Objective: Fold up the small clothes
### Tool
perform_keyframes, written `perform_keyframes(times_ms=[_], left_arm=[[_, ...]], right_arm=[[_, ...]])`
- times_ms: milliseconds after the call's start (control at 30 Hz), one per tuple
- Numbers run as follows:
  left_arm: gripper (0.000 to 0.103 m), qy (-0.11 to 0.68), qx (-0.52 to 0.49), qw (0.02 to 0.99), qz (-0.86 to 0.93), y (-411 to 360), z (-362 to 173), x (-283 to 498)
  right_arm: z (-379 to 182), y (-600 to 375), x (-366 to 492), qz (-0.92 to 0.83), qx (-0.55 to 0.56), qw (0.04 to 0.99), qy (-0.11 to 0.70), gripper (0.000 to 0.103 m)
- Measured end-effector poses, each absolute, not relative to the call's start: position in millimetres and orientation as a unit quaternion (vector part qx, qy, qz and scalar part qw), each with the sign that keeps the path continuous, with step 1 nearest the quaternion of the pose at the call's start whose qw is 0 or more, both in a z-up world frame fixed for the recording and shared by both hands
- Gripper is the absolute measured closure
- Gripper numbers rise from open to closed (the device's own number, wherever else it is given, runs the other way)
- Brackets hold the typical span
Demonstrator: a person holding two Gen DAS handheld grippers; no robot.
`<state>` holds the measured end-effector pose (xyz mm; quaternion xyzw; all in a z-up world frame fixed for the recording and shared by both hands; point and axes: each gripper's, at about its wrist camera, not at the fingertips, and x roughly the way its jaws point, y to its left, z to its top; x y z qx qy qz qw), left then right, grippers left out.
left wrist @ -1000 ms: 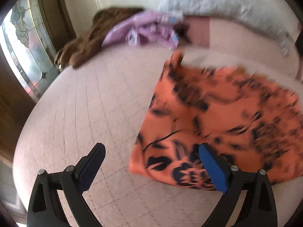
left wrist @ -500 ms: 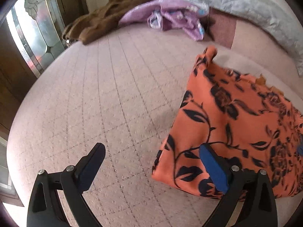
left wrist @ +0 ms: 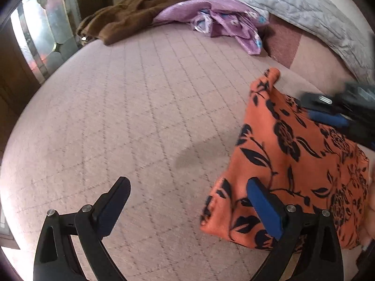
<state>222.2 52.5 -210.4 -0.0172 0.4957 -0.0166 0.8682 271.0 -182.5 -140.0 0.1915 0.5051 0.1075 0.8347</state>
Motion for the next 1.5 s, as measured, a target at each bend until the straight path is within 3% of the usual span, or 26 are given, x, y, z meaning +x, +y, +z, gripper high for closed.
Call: perform_keyframes(times_ms=[200,300,567,633,700,733,900,1100,1233,1333,1500], left_arm=[[0.003,0.506,0.0,0.862,-0.009,56,-222,229],[0.003,0.506,0.005,0.863,-0.008,52,-222,234],[0.004,0.453,-0.004,0.891,-0.023,39,-198,230],[0.004,0.448,0.012,0.893,-0.03,33,-197,229],[0.004,0.462,0.039,0.886,-0.023,26,-208,232],[0.003,0.471,0.039,0.881,-0.025,25,-216,234],[0.001,0.492,-0.012,0.87,-0.032,36,-223,235],[0.002,0.499,-0.096,0.858,-0.074,55,-208,208],[0.002,0.568,-0.188,0.788,-0.144,51,-234,192],[0.002,0.555,-0.171,0.798,-0.16,40,-230,192],[0.002,0.519,-0.279,0.796,-0.139,53,-238,223]], right_arm=[[-192,-133,332,0.107,0.2,0.814,0.535,0.069],[-198,-139,342,0.103,0.246,0.818,0.51,0.067],[-166,-217,254,0.097,0.297,0.832,0.459,0.066],[-160,-249,209,0.088,0.301,0.834,0.454,0.063],[-157,-279,162,0.067,0.311,0.833,0.452,0.041],[-156,-300,128,0.052,0.323,0.834,0.445,0.04],[-160,-379,13,-0.015,0.4,0.813,0.423,0.037],[-186,-429,-57,-0.068,0.485,0.773,0.404,0.036],[-205,-440,-65,-0.064,0.531,0.754,0.381,0.035],[-222,-442,-61,-0.067,0.548,0.741,0.383,0.035],[-234,-453,-44,-0.052,0.576,0.738,0.348,0.033]])
